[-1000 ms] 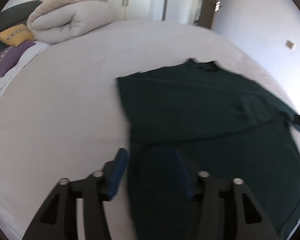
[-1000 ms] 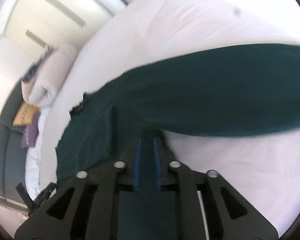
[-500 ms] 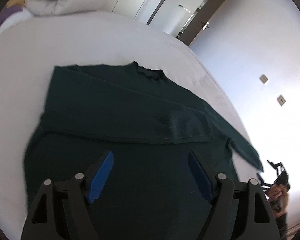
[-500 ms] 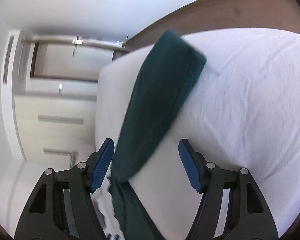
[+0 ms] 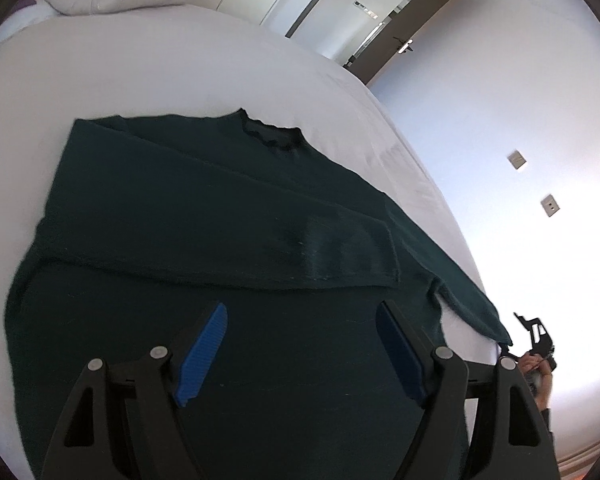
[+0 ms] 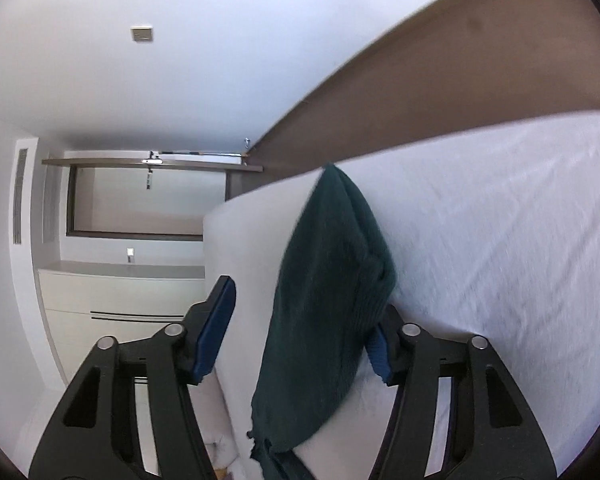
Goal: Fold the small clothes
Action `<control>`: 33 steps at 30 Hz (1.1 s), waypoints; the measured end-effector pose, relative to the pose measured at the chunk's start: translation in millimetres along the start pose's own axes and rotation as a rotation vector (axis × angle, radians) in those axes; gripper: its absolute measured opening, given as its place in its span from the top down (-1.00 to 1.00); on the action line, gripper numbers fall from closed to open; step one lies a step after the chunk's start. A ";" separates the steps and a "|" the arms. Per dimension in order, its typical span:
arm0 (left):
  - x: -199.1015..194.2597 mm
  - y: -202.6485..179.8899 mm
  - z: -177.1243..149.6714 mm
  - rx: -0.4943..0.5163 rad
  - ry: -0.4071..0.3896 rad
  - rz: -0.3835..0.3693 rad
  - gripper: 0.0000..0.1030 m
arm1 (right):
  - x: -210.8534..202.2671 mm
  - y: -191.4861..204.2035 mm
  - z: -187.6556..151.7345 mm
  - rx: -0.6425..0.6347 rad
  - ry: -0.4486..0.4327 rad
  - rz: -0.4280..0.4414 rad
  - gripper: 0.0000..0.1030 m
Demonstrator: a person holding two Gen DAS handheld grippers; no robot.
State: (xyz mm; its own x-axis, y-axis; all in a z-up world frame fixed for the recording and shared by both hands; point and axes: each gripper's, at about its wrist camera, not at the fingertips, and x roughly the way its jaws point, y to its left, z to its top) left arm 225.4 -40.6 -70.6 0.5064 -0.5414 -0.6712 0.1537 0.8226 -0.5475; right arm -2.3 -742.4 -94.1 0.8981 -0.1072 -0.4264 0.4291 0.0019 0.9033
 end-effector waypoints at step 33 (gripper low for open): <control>98.0 -44.7 24.1 -0.311 0.253 -0.446 -0.79 | 41.7 136.6 -497.6 -1.905 0.222 -0.174 0.88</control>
State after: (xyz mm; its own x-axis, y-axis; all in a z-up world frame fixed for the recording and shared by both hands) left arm 288.6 -126.2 -99.8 0.2262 -0.8789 -0.4199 0.0299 0.4371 -0.8989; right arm 141.5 -251.9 -12.3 0.7690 -0.1168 -0.6284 -0.1131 0.9428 -0.3136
